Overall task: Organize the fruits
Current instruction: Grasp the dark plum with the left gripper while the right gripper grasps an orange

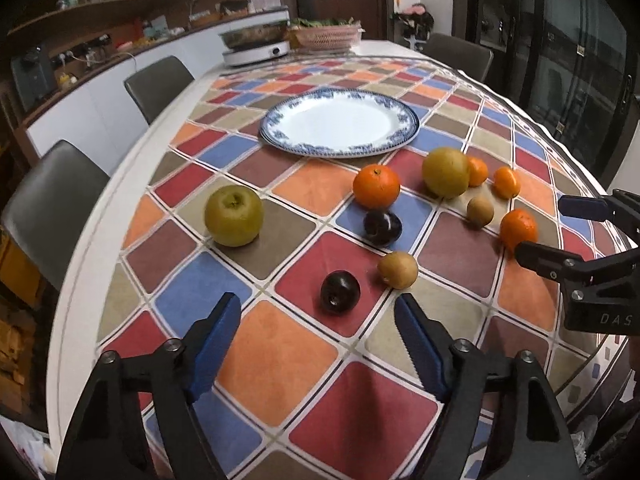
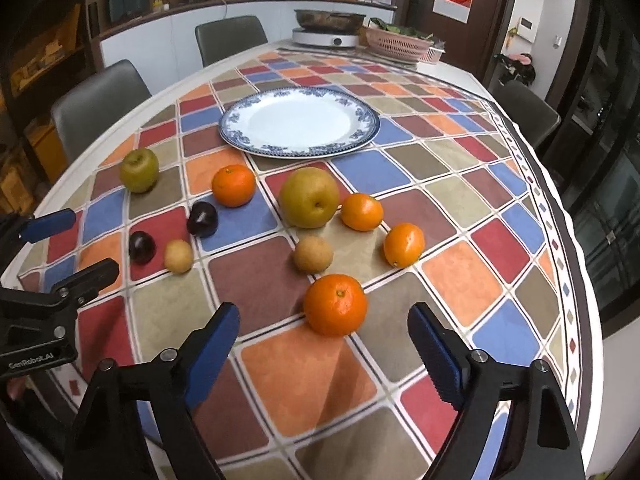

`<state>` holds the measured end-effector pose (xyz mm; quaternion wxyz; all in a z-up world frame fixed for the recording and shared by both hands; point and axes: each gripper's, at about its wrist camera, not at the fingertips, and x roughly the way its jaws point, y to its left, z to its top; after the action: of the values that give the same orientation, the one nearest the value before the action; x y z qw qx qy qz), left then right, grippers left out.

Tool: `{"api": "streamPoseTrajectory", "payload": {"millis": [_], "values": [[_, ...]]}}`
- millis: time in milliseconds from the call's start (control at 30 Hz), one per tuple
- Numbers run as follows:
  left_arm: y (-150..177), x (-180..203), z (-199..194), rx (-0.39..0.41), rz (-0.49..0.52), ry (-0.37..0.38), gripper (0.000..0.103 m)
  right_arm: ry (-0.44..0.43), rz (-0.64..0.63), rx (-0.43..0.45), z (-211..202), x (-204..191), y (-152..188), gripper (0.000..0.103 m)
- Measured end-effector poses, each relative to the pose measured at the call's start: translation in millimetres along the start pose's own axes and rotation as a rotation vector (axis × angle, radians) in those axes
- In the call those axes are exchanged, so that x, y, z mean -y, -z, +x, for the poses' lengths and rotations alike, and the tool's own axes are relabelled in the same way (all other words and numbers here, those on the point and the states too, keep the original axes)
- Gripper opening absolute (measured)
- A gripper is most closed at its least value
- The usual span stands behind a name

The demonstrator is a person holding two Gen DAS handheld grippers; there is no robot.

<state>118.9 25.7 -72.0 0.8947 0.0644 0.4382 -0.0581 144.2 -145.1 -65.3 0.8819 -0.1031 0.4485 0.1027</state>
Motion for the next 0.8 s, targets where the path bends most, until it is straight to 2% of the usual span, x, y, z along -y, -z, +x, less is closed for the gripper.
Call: {"api": "streamPoseTrajectory", "payload": {"millis": [167,233,367,467,533,700,800], "values": [[-3.5,-1.2,15.6,-0.033,0.001,0.009,0.070,0.002,0.032,-0.043,18.0,6.1,-3.5,0.079],[-4.9,-1.9,22.1,-0.047,0.002,0.013,0.066,0.001,0.045,-0.057,23.4,9.2,-4.4,0.073],[-6.8,-1.0,31.6,-0.065,0.011,0.023,0.059,0.005,0.062,-0.078,31.2,13.0,-3.9,0.071],[-7.9,-0.7,36.5,-0.074,0.007,0.033,0.053,-0.004,0.067,-0.094,36.0,13.6,-4.2,0.065],[-7.6,-0.6,38.5,-0.078,0.004,0.043,0.045,-0.005,0.076,-0.100,38.6,15.6,-3.7,0.062],[-9.4,-0.5,42.3,-0.084,-0.011,0.062,0.035,-0.018,0.078,-0.110,43.6,16.4,-3.6,0.053],[-10.1,-1.0,43.1,-0.083,-0.025,0.076,0.030,-0.043,0.079,-0.110,45.1,15.7,-3.9,0.044]]}}
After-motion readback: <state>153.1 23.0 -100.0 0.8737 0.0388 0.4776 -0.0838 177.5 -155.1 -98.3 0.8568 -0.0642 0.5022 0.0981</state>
